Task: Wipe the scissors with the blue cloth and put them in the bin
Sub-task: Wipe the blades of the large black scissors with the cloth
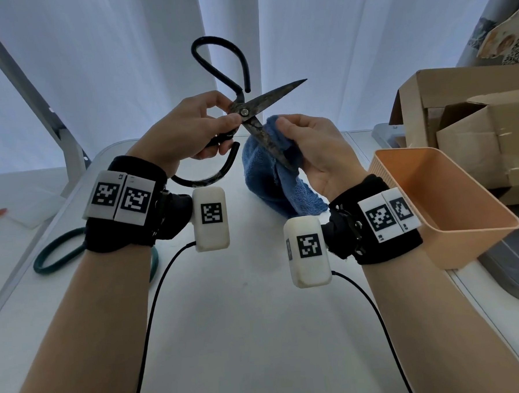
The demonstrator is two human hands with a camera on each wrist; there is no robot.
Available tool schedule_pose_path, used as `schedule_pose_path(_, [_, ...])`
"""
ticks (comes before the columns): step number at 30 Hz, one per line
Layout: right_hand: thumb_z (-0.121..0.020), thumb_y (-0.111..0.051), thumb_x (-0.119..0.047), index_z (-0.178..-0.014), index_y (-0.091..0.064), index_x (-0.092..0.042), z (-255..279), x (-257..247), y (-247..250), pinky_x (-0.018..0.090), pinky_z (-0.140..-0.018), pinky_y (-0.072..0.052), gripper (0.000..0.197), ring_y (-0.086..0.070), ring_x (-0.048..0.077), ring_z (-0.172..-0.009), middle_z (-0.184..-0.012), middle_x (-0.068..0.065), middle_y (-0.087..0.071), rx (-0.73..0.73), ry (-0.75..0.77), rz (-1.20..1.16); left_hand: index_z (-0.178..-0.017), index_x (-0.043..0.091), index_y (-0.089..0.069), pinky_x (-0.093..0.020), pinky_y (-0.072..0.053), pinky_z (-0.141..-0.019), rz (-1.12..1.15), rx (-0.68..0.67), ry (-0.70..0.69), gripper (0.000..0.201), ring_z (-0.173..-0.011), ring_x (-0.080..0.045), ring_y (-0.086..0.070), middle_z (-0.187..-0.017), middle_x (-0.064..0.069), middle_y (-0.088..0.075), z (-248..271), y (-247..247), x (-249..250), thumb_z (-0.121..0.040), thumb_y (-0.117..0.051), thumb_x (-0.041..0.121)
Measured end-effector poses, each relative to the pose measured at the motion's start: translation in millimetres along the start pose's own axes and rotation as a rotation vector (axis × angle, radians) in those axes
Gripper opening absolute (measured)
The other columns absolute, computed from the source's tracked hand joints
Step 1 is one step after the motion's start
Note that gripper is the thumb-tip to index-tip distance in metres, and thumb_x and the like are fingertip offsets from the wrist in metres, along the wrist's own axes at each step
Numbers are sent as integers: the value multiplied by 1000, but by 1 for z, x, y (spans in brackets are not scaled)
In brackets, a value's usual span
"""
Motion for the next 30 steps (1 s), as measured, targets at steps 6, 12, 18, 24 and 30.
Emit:
schedule_pose_path(6, [-104,-51,-19,-96,-62,-9,-2,-1,10,28,-63,-58,17,-64,14,-67,-80,3,-66,73,-46,-93,-114,19,-61,-17,-39,-53,9,24,-9,18,-57,-7,-53,-65,2,-60,1,8,0,-100,-58,30])
schedule_pose_path(12, [-101,-39,-1,-104,-50,-17,-4,5,9,35,-68,-59,20,-59,22,-78,-94,10,-58,61,-90,-145,-112,20,-61,-22,-38,-58,10,19,-2,17,-63,-12,-52,-67,0,-61,2,8,-1,-100,-58,32])
schedule_pose_path(18, [-86,-41,16,-109,-54,-1,-5,9,4,38,-87,-58,32,-60,27,-89,-103,17,-53,28,-137,-287,-112,21,-61,-24,-38,-60,6,30,5,16,-66,-14,-53,-66,2,-61,2,10,-3,-100,-59,31])
schedule_pose_path(24, [-88,-58,15,-123,-52,-6,-2,10,9,31,-70,-62,42,-67,24,-81,-102,18,-65,58,-121,-248,-110,22,-61,-37,-38,-72,18,10,-4,15,-76,-24,-48,-73,-3,-61,3,10,-2,-99,-59,32])
schedule_pose_path(30, [-91,-67,-3,-100,-61,-10,-4,10,11,24,-51,-53,13,-64,17,-63,-81,8,-67,57,-120,-192,-111,19,-61,-33,-36,-67,15,-5,-7,18,-77,-25,-47,-73,-4,-60,3,11,-3,-99,-60,32])
Point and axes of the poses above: each hand's wrist, its own z-axis away from the middle knuckle, its own y-axis out of the back of the hand, x = y × z, the point moved 3 cm from there along -z, towards the middle knuckle
